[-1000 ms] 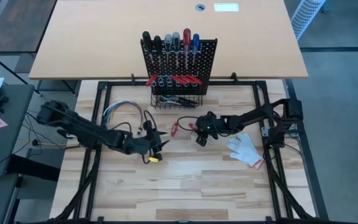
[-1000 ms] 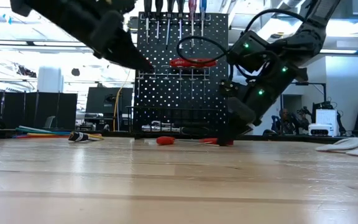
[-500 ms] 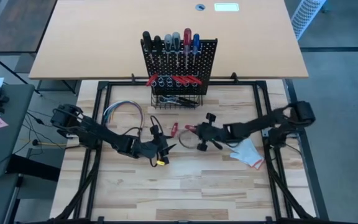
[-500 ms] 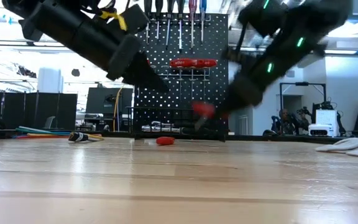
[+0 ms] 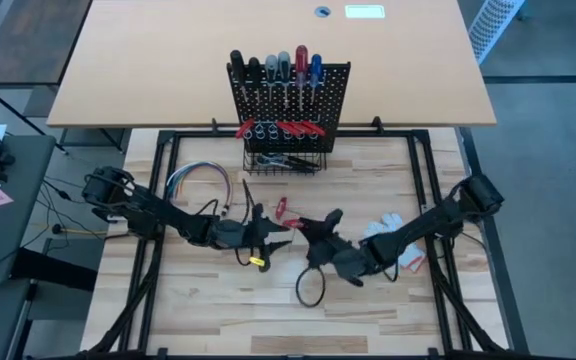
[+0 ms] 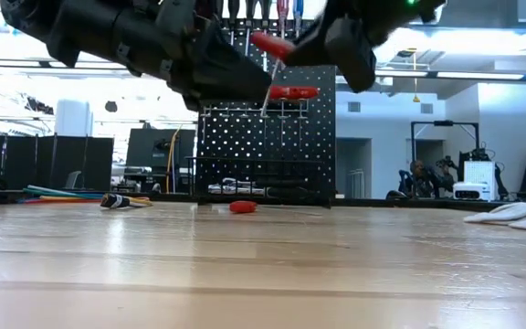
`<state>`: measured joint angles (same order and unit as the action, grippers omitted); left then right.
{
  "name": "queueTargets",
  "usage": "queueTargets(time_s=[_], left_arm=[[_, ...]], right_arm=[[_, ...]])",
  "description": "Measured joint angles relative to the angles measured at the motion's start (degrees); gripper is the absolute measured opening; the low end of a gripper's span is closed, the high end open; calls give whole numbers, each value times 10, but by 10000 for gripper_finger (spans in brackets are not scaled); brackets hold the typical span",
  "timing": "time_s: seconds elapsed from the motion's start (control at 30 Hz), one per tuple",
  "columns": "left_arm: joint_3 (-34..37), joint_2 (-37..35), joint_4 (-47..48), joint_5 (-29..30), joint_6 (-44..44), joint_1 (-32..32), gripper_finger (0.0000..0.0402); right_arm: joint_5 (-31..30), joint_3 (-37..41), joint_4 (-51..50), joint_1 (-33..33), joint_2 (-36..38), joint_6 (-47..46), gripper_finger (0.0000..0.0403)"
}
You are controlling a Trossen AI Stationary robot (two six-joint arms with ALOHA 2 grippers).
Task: Hang tools onto peg board
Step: Hang the red allen wrench on the pegboard
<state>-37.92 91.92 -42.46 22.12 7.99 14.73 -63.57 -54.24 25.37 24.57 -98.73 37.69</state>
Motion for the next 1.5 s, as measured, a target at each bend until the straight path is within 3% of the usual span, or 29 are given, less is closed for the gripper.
queueTargets(time_s=[0.1, 0.33, 0.7, 0.77, 0.93, 1.1, 1.2, 1.33, 1.5], left_arm=[[-2, 1, -16, -39, -12, 5, 162], [-1, 1, -19, -44, -17, 11, 153], [-1, -1, -8, -15, -39, 21, 15], [-1, -1, -6, -5, -43, 23, 9], [-1, -1, 7, 3, -62, 26, 1], [-1, -2, 26, 7, -74, 29, 0], [-1, -2, 25, 11, -87, 34, 0], [-1, -2, 27, -12, -90, 34, 0], [-1, -2, 25, -31, -95, 35, 0]], right_arm=[[-10, -37, 12, 5, -31, 32, 85], [-25, -65, 9, 6, -67, 73, 85], [-35, -65, 3, 21, -66, 73, 85], [-36, -65, -3, 22, -66, 56, 85], [-24, -65, -53, 21, -63, -18, 145], [75, -64, -195, 6, -11, -171, 231], [175, -65, -289, -20, 30, -282, 260], [327, -64, -294, -55, 47, -313, 267], [408, -65, -235, -69, 38, -275, 254]])
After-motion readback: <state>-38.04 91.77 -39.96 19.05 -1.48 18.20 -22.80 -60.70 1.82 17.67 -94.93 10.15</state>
